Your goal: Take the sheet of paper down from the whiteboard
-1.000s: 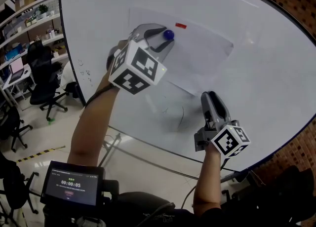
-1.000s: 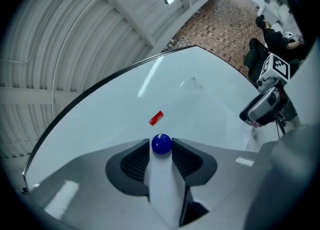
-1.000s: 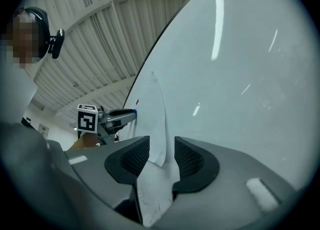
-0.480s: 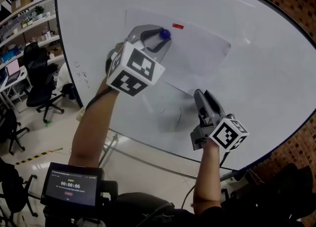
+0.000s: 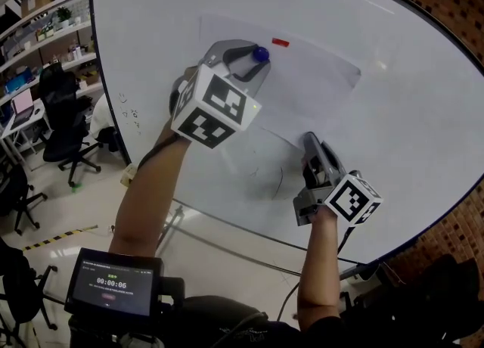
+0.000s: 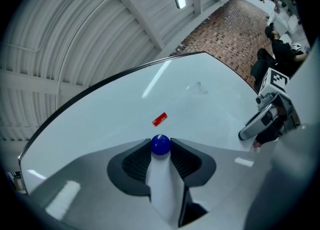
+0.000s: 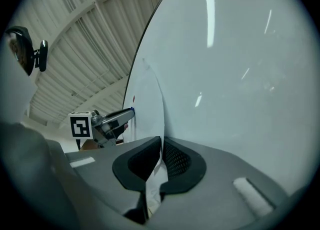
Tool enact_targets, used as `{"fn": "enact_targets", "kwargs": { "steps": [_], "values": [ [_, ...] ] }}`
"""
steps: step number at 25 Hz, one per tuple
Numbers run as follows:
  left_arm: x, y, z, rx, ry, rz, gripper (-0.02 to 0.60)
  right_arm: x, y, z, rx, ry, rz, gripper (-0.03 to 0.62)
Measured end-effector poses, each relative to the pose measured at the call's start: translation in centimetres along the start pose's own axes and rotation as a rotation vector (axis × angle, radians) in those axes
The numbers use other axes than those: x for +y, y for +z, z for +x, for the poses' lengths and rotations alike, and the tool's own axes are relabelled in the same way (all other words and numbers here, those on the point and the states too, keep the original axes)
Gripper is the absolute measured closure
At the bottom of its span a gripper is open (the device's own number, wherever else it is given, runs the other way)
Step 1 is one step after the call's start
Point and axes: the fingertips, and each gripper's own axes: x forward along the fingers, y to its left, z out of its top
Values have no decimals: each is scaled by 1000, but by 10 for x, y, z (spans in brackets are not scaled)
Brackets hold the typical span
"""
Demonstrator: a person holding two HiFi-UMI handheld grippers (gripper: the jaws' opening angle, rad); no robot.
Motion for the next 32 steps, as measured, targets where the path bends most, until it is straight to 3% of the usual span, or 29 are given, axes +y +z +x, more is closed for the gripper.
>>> {"fn": "enact_targets", "kwargs": {
  "steps": [15,20,26,29,32],
  "values": [
    [-2,1,-2,-26,16,-23,460,5,7,-3,-36,-7,-36,583],
    [-6,-6,-16,-60,-7,-177,459,6,5,-9,-53,2,-18,583],
    [-4,-17,-26,-46,50,-246,459,5,14,-2,-55,-6,-55,583],
    [1,-21,-38,-53,92,-324,459,8,21,-2,-43,5,-76,582],
    [-21,-31,-72,-64,134,-411,459,13,12,-33,-46,-1,-104,582]
  ]
}}
